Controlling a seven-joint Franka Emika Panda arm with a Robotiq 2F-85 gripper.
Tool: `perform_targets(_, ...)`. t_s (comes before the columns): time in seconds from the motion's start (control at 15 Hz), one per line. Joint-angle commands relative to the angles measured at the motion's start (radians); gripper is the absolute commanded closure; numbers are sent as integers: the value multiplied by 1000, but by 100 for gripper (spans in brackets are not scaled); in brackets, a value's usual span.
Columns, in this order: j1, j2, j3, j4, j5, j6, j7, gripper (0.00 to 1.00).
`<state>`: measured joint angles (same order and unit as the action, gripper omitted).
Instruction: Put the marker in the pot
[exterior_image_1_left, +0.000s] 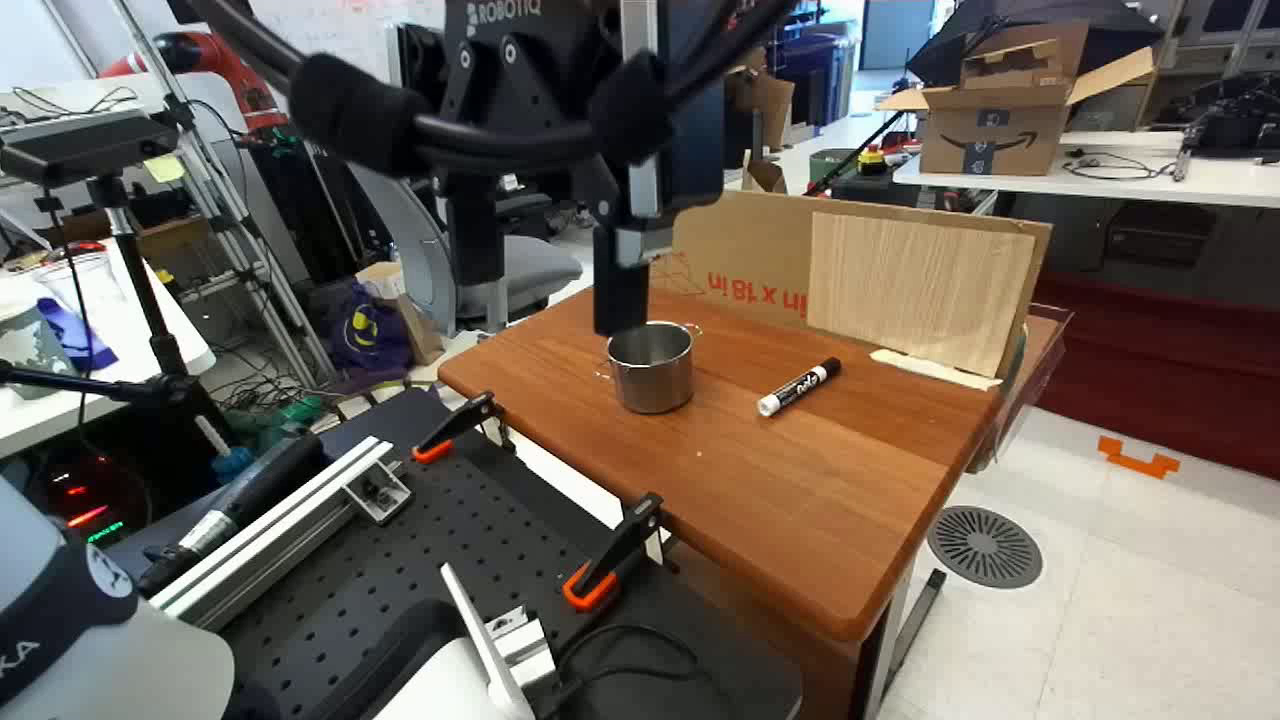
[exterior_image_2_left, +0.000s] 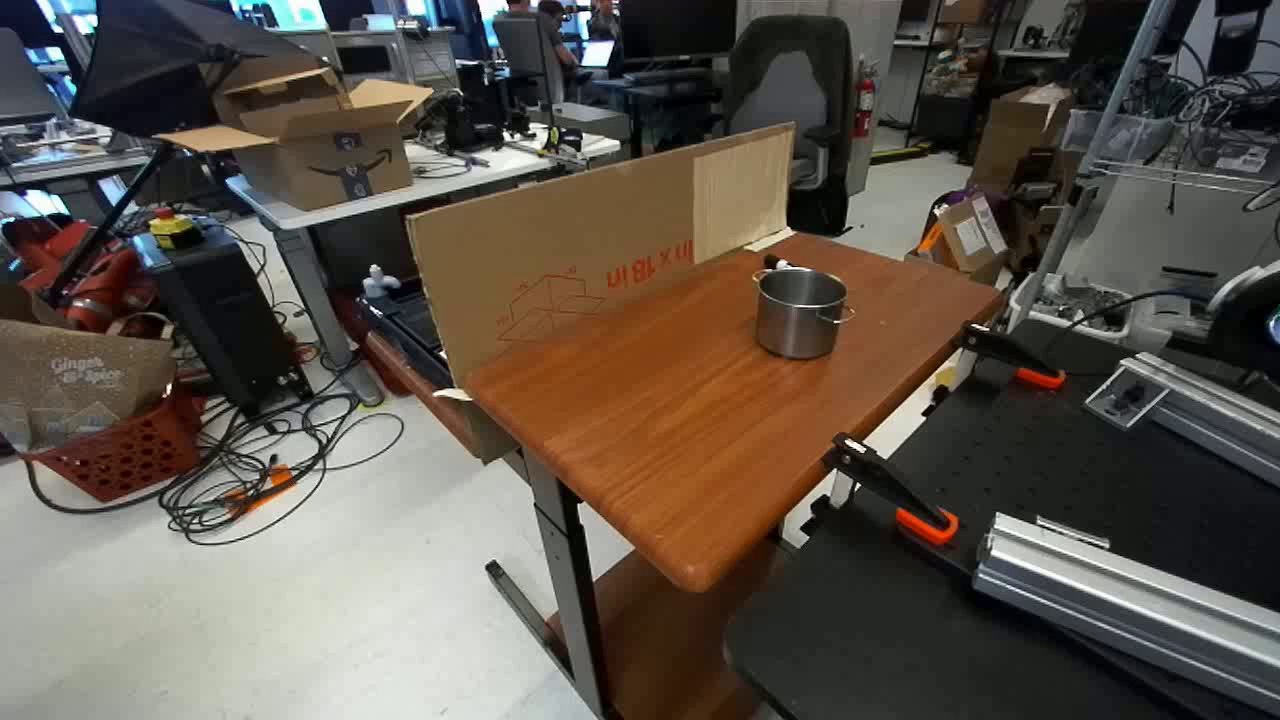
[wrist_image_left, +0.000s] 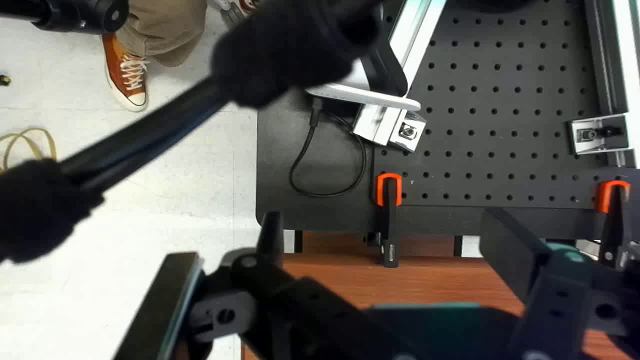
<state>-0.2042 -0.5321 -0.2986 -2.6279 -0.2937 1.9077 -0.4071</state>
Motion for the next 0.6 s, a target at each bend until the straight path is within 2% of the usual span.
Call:
perform_targets(0.0, -3, 0, 4, 2, 2, -2, -1, 0)
perform_targets(0.2, -1, -9, 4, -6, 11, 19, 9, 0)
perform_targets(0.53, 33, 10, 12, 11, 92, 93, 31, 0)
